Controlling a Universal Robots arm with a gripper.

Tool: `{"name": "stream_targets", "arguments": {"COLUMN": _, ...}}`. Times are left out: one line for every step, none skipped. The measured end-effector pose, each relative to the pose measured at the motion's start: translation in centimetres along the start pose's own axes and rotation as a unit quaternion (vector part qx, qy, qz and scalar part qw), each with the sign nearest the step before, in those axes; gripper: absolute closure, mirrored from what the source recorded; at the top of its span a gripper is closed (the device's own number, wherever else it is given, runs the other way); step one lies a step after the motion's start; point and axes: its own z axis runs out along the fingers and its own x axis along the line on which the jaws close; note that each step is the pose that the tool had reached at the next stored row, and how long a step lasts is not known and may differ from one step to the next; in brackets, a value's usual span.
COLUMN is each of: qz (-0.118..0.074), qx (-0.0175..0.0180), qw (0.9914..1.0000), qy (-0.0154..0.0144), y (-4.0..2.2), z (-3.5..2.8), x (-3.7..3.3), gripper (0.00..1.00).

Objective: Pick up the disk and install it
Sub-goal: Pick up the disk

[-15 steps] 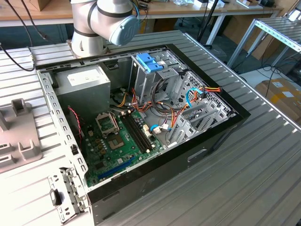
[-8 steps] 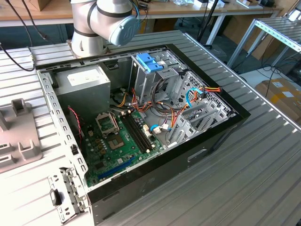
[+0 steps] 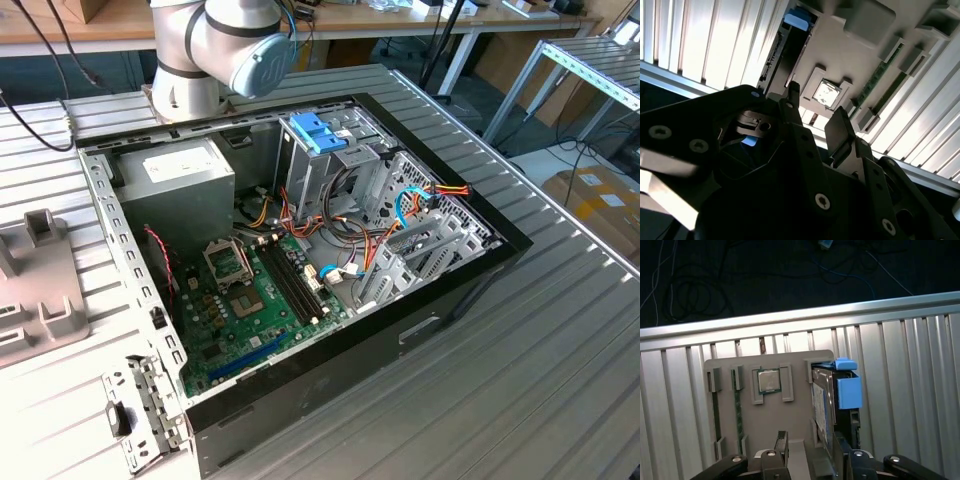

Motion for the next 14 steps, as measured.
{"name": "stream_targets", "arguments": {"qz": 0.000, "qx": -0.0002, "qw": 1.00000, "qy": -0.0004, "y": 0.01, "z": 0.03, "x": -0.06, "gripper": 0.52}}
{"name": "stream_targets", "arguments": {"qz": 0.000, "qx": -0.0003, "qw": 1.00000, "qy": -0.0006, "y": 0.01, "z": 0.06, "x": -0.14, "gripper": 0.52}}
{"name": "stream_targets", "arguments": {"qz": 0.000, "qx": -0.0003, "qw": 1.00000, "qy": -0.0009, "y": 0.03, "z": 0.11, "x": -0.27, "gripper": 0.52}}
{"name": "stream_targets", "arguments": {"qz": 0.000, "qx": -0.0003, "qw": 1.00000, "qy": -0.0012, "y": 0.05, "z": 0.14, "x": -0.36, "gripper": 0.52}}
{"name": "stream_targets", "arguments": {"qz": 0.000, "qx": -0.0003, "qw": 1.00000, "qy": -0.0015, "y": 0.06, "z": 0.17, "x": -0.48, "gripper": 0.52}}
{"name": "stream_targets", "arguments": {"qz": 0.000, "qx": -0.0004, "qw": 1.00000, "qy": -0.0020, "y": 0.07, "z": 0.20, "x": -0.58, "gripper": 0.52}}
{"name": "stream_targets", "arguments": {"qz": 0.000, "qx": -0.0005, "qw": 1.00000, "qy": -0.0029, "y": 0.09, "z": 0.25, "x": -0.71, "gripper": 0.52}}
{"name": "stream_targets", "arguments": {"qz": 0.000, "qx": -0.0006, "qw": 0.99999, "qy": -0.0035, "y": 0.11, "z": 0.29, "x": -0.83, "gripper": 0.52}}
{"name": "stream_targets", "arguments": {"qz": 0.000, "qx": -0.0007, "qw": 0.99999, "qy": -0.0044, "y": 0.14, "z": 0.35, "x": -1.05, "gripper": 0.52}}
{"name": "stream_targets", "arguments": {"qz": 0.000, "qx": -0.0008, "qw": 0.99999, "qy": -0.0051, "y": 0.17, "z": 0.41, "x": -1.31, "gripper": 0.52}}
{"name": "stream_targets", "arguments": {"qz": 0.000, "qx": -0.0009, "qw": 0.99998, "qy": -0.0062, "y": 0.22, "z": 0.49, "x": -1.62, "gripper": 0.52}}
{"name": "stream_targets", "arguments": {"qz": 0.000, "qx": -0.0011, "qw": 0.99997, "qy": -0.0074, "y": 0.25, "z": 0.57, "x": -1.87, "gripper": 0.52}}
{"name": "stream_targets", "arguments": {"qz": 0.000, "qx": -0.0013, "qw": 0.99996, "qy": -0.0088, "y": 0.29, "z": 0.65, "x": -2.11, "gripper": 0.52}}
{"name": "stream_targets", "arguments": {"qz": 0.000, "qx": -0.0014, "qw": 0.99995, "qy": -0.0096, "y": 0.30, "z": 0.69, "x": -2.22, "gripper": 0.52}}
